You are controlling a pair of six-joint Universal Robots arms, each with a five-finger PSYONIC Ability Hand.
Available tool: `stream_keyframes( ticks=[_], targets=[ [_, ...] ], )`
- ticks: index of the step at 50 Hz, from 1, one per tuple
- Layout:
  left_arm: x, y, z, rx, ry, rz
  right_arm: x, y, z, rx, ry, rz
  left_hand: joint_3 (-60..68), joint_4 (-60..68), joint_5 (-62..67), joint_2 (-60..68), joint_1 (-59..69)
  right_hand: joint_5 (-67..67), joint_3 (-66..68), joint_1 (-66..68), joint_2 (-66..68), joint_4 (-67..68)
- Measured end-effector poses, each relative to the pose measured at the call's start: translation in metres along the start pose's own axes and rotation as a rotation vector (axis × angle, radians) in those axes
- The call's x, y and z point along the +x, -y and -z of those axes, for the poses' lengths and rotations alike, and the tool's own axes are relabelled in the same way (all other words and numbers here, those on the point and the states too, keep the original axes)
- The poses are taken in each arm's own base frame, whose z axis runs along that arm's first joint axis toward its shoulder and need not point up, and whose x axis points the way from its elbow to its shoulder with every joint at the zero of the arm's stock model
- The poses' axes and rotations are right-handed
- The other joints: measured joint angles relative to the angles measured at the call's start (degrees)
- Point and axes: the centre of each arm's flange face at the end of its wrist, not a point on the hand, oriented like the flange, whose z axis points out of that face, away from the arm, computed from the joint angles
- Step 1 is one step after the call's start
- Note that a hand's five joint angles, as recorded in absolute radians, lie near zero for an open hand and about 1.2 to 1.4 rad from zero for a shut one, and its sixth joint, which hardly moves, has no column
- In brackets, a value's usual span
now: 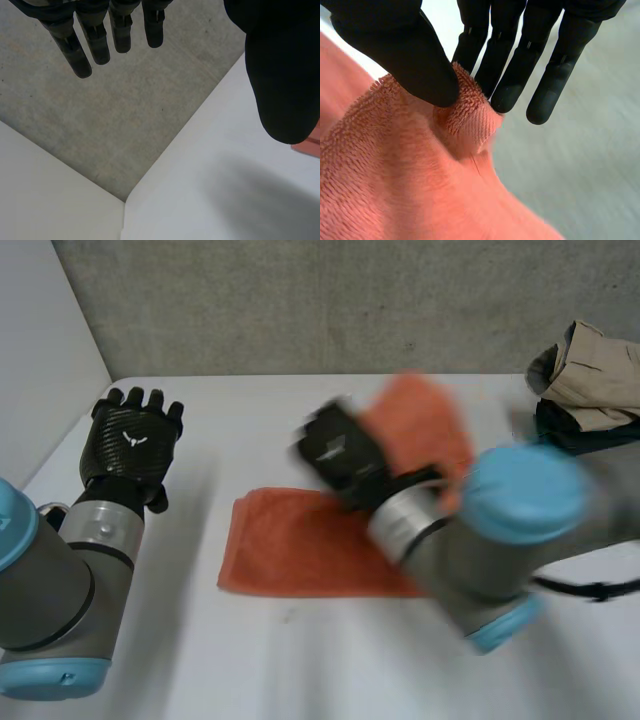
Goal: Fold the laundry.
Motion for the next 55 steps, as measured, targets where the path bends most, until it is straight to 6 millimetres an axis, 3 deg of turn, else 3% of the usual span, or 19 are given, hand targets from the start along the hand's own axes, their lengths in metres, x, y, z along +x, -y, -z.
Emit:
stream_keyframes(
  ticks=[5,7,11,13,15,16,21,25,32,35,38,39,40,43,49,51,55],
  targets=[
    [0.0,-0.007,0.004,-0.022,-0.006,-0.004,-0.074,0.018,-0.01,0.122,0.18,0.011,0.0,0.0,0.0,0.0,0.0,0.0,0.0,0.0,0.0,0.0],
    [0.001,-0.009,0.005,-0.031,-0.009,-0.005,-0.087,0.018,-0.011,0.139,0.213,0.015,0.0,0.0,0.0,0.0,0.0,-0.2,-0.4,0.0,-0.3,-0.5],
    [0.002,-0.014,0.006,-0.044,-0.014,-0.008,-0.102,0.015,-0.011,0.142,0.243,0.018,0.0,0.0,0.0,0.0,0.0,-32.0,-32.0,-30.3,-32.4,-32.2],
    [0.002,-0.014,0.005,-0.042,-0.018,-0.009,-0.097,0.015,-0.011,0.122,0.226,0.005,0.0,0.0,0.0,0.0,0.0,-49.2,-49.6,-46.3,-49.9,-49.9],
    [0.003,-0.013,0.004,-0.036,-0.022,-0.009,-0.089,0.015,-0.01,0.094,0.202,-0.017,0.0,0.0,0.0,0.0,0.0,-53.3,-55.0,-49.9,-54.7,-55.0],
    [0.003,-0.012,0.004,-0.032,-0.024,-0.009,-0.086,0.015,-0.009,0.084,0.194,-0.026,0.0,0.0,0.0,0.0,0.0,-53.7,-55.5,-50.0,-55.1,-55.6],
    [0.009,0.003,0.0,0.03,-0.056,-0.001,-0.027,-0.002,0.01,-0.09,0.068,-0.215,0.0,0.0,0.0,0.0,0.0,-53.9,-56.2,-50.0,-55.4,-56.7],
    [0.021,0.013,0.0,0.071,-0.097,0.01,0.0,-0.024,0.034,-0.228,0.029,-0.36,0.0,0.0,0.0,0.0,0.0,-53.9,-56.2,-50.0,-55.4,-56.7],
    [0.048,0.024,0.005,0.108,-0.174,0.023,0.007,-0.066,0.07,-0.456,0.03,-0.503,0.0,0.0,0.0,0.0,0.0,-53.1,-55.4,-49.5,-54.7,-55.8],
    [0.057,0.024,0.007,0.11,-0.198,0.022,0.004,-0.086,0.081,-0.536,0.037,-0.52,0.0,0.0,0.0,0.0,0.0,-40.6,-43.0,-36.8,-42.0,-43.4],
    [0.062,0.023,0.009,0.108,-0.213,0.02,0.003,-0.1,0.086,-0.586,0.039,-0.518,0.0,0.0,0.0,0.0,0.0,-22.7,-23.8,-17.9,-22.2,-24.3],
    [0.064,0.023,0.01,0.106,-0.217,0.019,0.004,-0.107,0.088,-0.605,0.034,-0.509,0.0,0.0,0.0,0.0,0.0,-11.1,-13.0,-7.8,-11.0,-13.2],
    [0.064,0.022,0.011,0.105,-0.221,0.019,0.004,-0.111,0.089,-0.618,0.03,-0.499,0.0,0.0,0.0,0.0,0.0,-4.5,-5.6,-4.1,-3.7,-6.4],
    [0.064,0.021,0.013,0.101,-0.223,0.017,0.01,-0.118,0.088,-0.638,0.002,-0.455,0.0,0.0,0.0,0.0,0.0,-1.2,-0.8,-3.5,-1.3,-0.8],
    [0.059,0.022,0.015,0.098,-0.215,0.017,0.028,-0.115,0.075,-0.6,-0.088,-0.327,0.0,0.0,0.0,0.0,0.0,-1.2,-0.3,-3.5,-1.3,-0.1],
    [0.055,0.023,0.015,0.096,-0.208,0.017,0.032,-0.103,0.068,-0.552,-0.107,-0.275,0.0,0.0,0.0,0.0,0.0,-1.1,-0.3,-3.5,-1.3,-0.1],
    [0.046,0.023,0.016,0.085,-0.191,0.017,0.023,-0.058,0.047,-0.384,-0.096,-0.141,0.0,0.0,0.0,0.0,0.0,-0.2,-0.3,-3.5,-1.3,-0.1]
  ],
)
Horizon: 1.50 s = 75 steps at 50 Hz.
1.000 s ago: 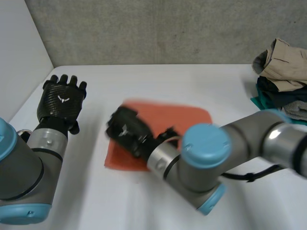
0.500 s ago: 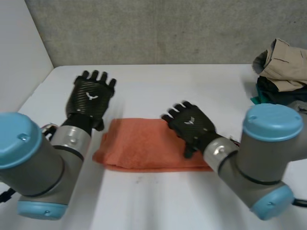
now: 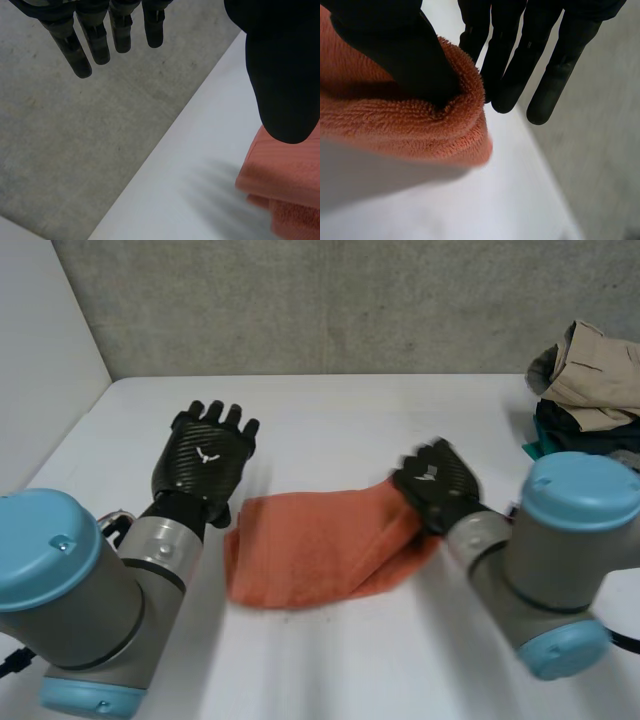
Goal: Fold the laundry.
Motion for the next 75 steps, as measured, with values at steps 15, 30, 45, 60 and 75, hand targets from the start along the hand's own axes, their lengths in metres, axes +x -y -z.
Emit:
stream_keyframes(
  ticks=[15,30,45,60,75],
  targets=[
    [-0.041,-0.009,0.002,-0.079,0.155,0.037,-0.139,0.069,0.027,0.496,0.312,0.312,0.0,0.0,0.0,0.0,0.0,-32.1,-32.9,-26.6,-32.1,-33.4],
    [-0.014,0.021,-0.013,0.044,0.056,0.148,-0.01,0.055,0.013,0.268,0.158,-0.519,0.0,0.0,0.0,0.0,0.0,-53.8,-55.9,-46.5,-54.1,-56.6],
    [0.073,-0.005,-0.03,-0.204,-0.216,0.275,0.02,-0.011,-0.018,-0.166,0.176,-0.786,0.0,0.0,0.0,0.1,0.2,-53.8,-55.9,-46.5,-54.1,-56.6],
    [0.06,-0.052,-0.003,-0.497,-0.089,0.118,-0.047,0.006,-0.041,-0.17,0.422,-0.757,0.0,0.0,0.0,0.0,0.1,-53.8,-55.9,-46.5,-54.1,-56.6],
    [0.039,-0.019,-0.004,-0.365,-0.053,0.129,-0.03,0.018,-0.035,-0.182,0.277,-0.512,0.0,0.0,0.0,0.0,0.0,-53.9,-55.9,-47.1,-54.1,-56.6]
  ],
)
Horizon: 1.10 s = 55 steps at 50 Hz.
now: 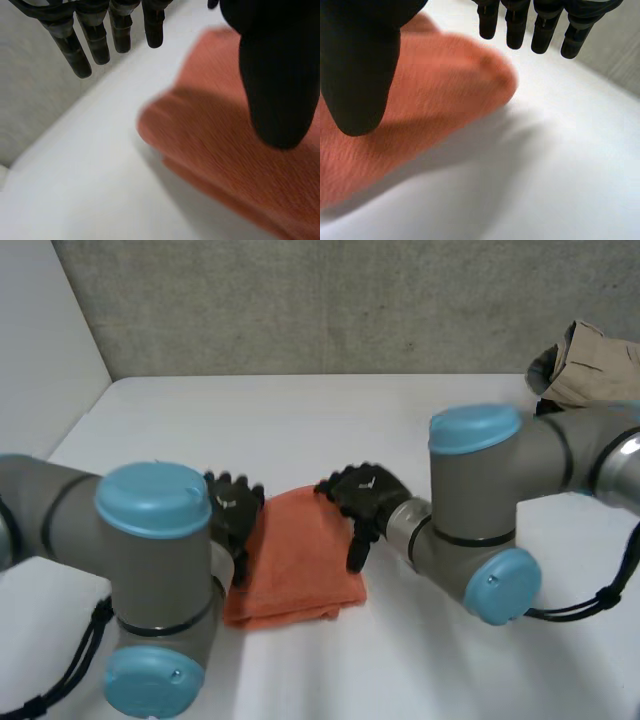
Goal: Fold the laundry.
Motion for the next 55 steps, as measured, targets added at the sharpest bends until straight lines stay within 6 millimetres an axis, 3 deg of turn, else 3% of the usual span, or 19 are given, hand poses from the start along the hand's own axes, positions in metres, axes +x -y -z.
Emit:
stream_keyframes(
  ticks=[5,8,12,19,23,28,32,40,55],
  targets=[
    [-0.015,0.039,0.013,0.157,0.002,0.052,0.002,0.026,0.023,0.127,-0.044,0.045,0.0,0.0,0.0,0.0,0.0,0.0,0.0,0.0,0.0,0.0],
    [-0.023,0.056,0.019,0.235,-0.014,0.071,-0.002,0.03,0.033,0.181,-0.052,0.064,0.0,0.0,0.0,0.0,0.0,0.0,0.0,0.0,0.0,0.0],
    [-0.039,0.077,0.026,0.343,-0.057,0.09,-0.02,0.021,0.05,0.231,-0.035,0.108,0.0,0.0,0.0,0.0,0.0,0.0,0.0,0.0,0.0,0.0],
    [-0.049,0.083,0.026,0.403,-0.149,0.087,-0.066,-0.021,0.065,0.214,0.059,0.211,0.0,0.0,0.0,0.0,0.0,0.0,0.0,0.0,0.0,0.0],
    [-0.045,0.079,0.025,0.403,-0.198,0.09,-0.085,-0.048,0.059,0.22,0.087,0.265,0.0,0.0,0.0,0.0,0.0,0.0,0.0,0.0,0.0,0.0],
    [-0.04,0.074,0.025,0.389,-0.226,0.096,-0.091,-0.062,0.042,0.248,0.079,0.311,0.0,0.0,0.0,0.0,0.0,0.3,0.2,0.2,0.2,0.2],
    [-0.038,0.071,0.025,0.381,-0.231,0.097,-0.091,-0.064,0.03,0.261,0.067,0.341,0.0,0.0,0.0,0.0,0.0,1.9,1.6,0.7,1.3,1.7],
    [-0.036,0.068,0.024,0.372,-0.232,0.097,-0.089,-0.064,0.012,0.271,0.051,0.382,0.0,0.0,0.0,0.0,0.0,6.9,14.0,14.1,13.7,14.1],
    [-0.035,0.066,0.024,0.366,-0.236,0.099,-0.087,-0.057,-0.001,0.297,0.039,0.377,0.0,0.0,0.0,0.0,0.0,6.9,16.0,15.6,16.3,16.0]
  ],
)
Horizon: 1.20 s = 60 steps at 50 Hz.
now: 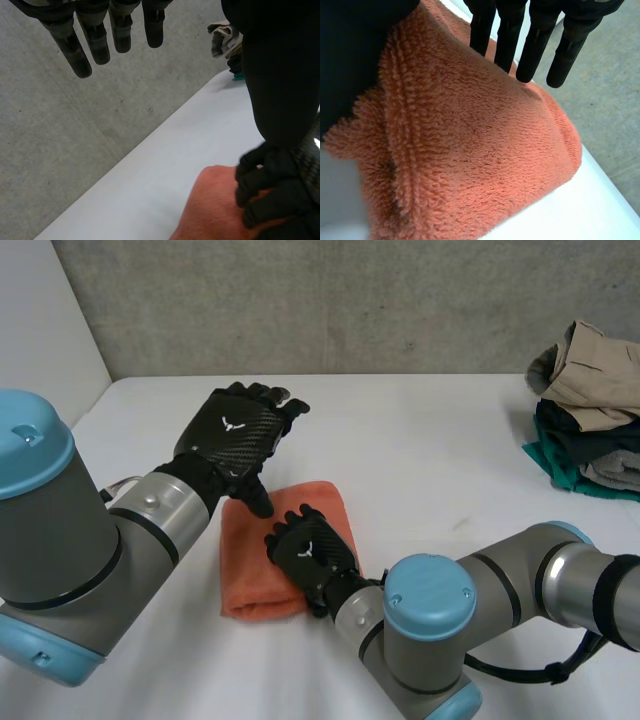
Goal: Fold the laundry.
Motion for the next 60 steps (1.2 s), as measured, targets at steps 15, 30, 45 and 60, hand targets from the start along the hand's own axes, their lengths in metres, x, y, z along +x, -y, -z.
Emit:
stream_keyframes(
  ticks=[15,30,45,60],
  targets=[
    [0.0,-0.001,0.002,-0.002,-0.001,0.0,0.004,0.003,-0.011,0.008,-0.005,-0.002,0.0,0.0,0.0,0.0,0.0,16.2,8.6,9.2,9.1,8.7],
    [-0.001,0.005,0.004,0.012,0.002,-0.002,0.036,0.011,-0.023,0.042,-0.081,0.009,0.0,0.0,0.0,0.0,0.0,41.6,36.3,27.3,35.3,38.4],
    [0.001,0.029,0.016,0.099,-0.028,-0.013,0.177,0.033,-0.03,0.231,-0.342,0.152,0.0,0.0,0.0,0.0,0.0,41.6,36.7,27.3,35.3,39.3],
    [0.005,0.043,0.017,0.152,-0.054,-0.019,0.419,0.041,0.027,0.52,-0.781,0.14,0.0,0.0,0.0,0.0,0.0,41.6,36.7,27.3,35.3,39.7]
  ],
)
